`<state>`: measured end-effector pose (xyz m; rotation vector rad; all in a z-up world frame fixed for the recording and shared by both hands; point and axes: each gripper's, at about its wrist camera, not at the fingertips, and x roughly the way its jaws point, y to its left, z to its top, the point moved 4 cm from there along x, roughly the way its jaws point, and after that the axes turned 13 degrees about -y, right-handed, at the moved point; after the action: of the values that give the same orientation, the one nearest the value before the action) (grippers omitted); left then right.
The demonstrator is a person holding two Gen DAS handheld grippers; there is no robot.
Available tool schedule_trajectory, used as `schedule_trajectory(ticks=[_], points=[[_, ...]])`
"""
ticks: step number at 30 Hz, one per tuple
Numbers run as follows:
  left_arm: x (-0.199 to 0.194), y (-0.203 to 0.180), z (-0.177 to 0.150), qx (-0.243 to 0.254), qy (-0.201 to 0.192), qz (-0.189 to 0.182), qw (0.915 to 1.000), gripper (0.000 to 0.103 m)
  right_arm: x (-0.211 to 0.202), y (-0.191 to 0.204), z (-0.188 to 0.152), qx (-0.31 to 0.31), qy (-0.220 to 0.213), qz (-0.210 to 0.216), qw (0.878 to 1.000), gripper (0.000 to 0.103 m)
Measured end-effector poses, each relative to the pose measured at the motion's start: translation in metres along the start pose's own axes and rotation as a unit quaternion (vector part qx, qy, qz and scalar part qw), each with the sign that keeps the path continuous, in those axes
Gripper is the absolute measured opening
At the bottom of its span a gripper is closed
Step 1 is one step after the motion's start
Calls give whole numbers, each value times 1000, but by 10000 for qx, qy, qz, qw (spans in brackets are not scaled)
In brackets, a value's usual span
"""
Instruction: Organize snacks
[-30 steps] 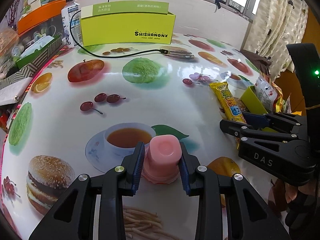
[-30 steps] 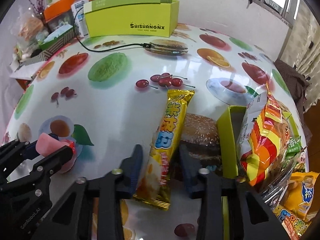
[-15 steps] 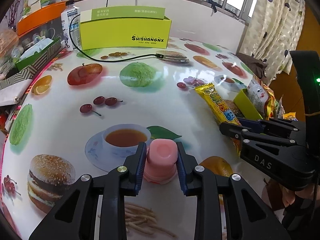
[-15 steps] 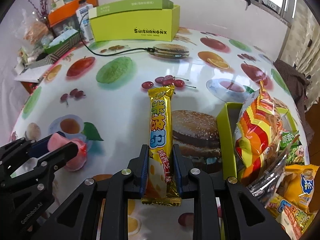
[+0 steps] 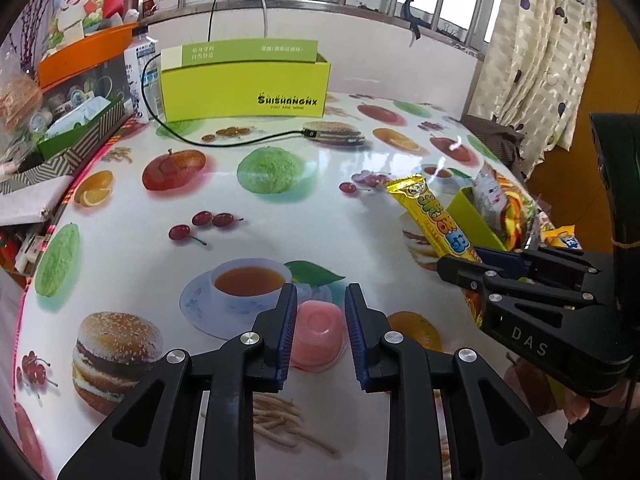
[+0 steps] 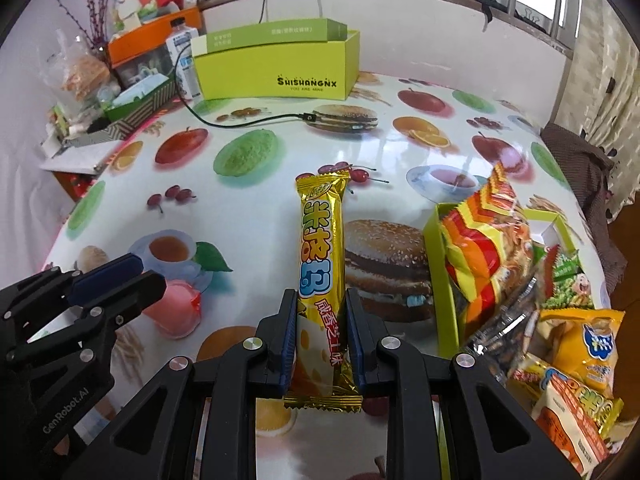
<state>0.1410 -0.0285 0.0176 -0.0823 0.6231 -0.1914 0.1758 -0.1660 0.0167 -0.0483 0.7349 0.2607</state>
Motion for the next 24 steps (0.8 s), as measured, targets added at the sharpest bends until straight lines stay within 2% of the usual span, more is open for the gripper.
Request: schedule_trajectory(ticks=[7, 9, 15, 18, 20, 21, 22, 24], points=[[-9, -7, 2, 33, -69, -93, 9999, 25, -16, -6, -4, 105, -97, -31, 9999, 21], [-12, -7, 1, 12, -80, -114, 9999, 19, -22, -7, -5, 121, -141, -31, 9998, 21], [-18, 2, -2, -139, -89, -207, 9996, 19, -34, -10, -7, 184, -246, -10, 9995, 21], [-20, 7, -3, -211, -134, -116, 9996, 20, -38, -12, -9, 235, -270, -4, 9994, 21], [-19, 10, -4, -252, -117, -103, 9996, 30, -38, -12, -10, 232, -258, 7, 9994, 21], [-18, 10, -5, -240, -81, -84, 9996, 41, -39, -11, -10, 227, -263, 13, 9994, 21], [-16, 10, -6, -217, -47, -63, 9997, 45, -40, -11, -10, 227, -273, 18, 9994, 21], [-14, 9, -10, -166, -7, -57, 9998, 45, -40, -11, -11, 231, -278, 34, 9993, 21]])
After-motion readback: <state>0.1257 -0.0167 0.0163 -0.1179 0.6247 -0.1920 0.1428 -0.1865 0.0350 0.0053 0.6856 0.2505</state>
